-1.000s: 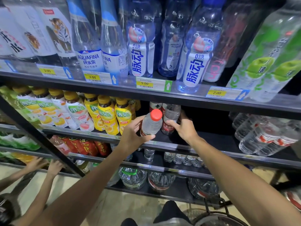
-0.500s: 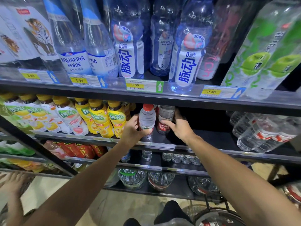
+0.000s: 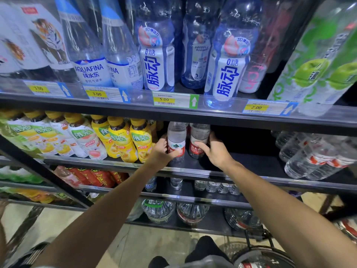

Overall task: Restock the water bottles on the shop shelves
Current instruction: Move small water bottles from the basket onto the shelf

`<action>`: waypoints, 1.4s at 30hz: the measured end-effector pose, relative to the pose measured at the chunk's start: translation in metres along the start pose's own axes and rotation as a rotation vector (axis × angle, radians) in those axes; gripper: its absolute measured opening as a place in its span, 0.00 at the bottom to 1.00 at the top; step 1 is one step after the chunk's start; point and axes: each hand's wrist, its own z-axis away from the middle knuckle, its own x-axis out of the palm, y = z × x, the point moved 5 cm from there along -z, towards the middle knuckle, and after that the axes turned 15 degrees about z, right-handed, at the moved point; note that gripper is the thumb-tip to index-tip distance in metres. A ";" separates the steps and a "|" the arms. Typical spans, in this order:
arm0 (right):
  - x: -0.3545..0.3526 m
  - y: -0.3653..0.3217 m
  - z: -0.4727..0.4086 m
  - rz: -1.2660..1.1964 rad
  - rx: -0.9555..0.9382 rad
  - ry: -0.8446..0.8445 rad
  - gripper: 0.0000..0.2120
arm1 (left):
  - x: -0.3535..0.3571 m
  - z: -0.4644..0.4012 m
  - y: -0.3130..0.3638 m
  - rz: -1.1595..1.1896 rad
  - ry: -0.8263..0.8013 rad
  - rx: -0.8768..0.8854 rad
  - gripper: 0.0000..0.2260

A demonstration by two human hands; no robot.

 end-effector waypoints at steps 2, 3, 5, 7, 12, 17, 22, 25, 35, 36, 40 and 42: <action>0.005 0.004 0.007 0.032 0.024 -0.065 0.30 | 0.000 0.006 -0.006 -0.128 -0.015 0.000 0.31; 0.009 0.007 0.011 0.035 0.039 -0.084 0.31 | 0.000 0.008 -0.008 -0.172 -0.004 0.012 0.31; 0.015 0.013 0.019 0.050 0.092 -0.079 0.34 | -0.002 0.009 -0.010 -0.253 0.042 0.083 0.27; 0.020 0.014 0.022 0.130 0.146 -0.055 0.30 | -0.005 0.006 -0.009 -0.334 0.077 0.139 0.25; 0.019 0.010 0.019 0.348 0.163 0.026 0.27 | -0.005 -0.003 -0.011 -0.341 0.070 0.089 0.24; 0.020 0.010 0.009 0.478 0.151 0.045 0.30 | 0.000 -0.016 -0.015 -0.232 0.103 -0.013 0.21; 0.023 0.009 -0.002 0.602 0.156 0.005 0.32 | 0.006 -0.029 -0.009 -0.254 0.103 0.010 0.20; 0.026 0.012 -0.006 0.612 0.166 -0.019 0.32 | 0.006 -0.035 -0.010 -0.270 0.087 -0.016 0.22; 0.023 0.012 -0.002 0.448 0.195 -0.183 0.32 | 0.008 -0.023 -0.007 -0.446 0.093 -0.075 0.18; 0.021 0.011 0.005 0.415 0.194 -0.205 0.35 | 0.010 -0.019 -0.005 -0.477 0.074 -0.091 0.19; 0.000 0.012 0.042 0.362 0.139 -0.205 0.38 | 0.008 0.010 0.016 -0.615 0.002 -0.103 0.29; -0.017 0.014 0.066 0.371 0.124 -0.187 0.36 | 0.007 0.029 0.028 -0.656 -0.056 -0.043 0.31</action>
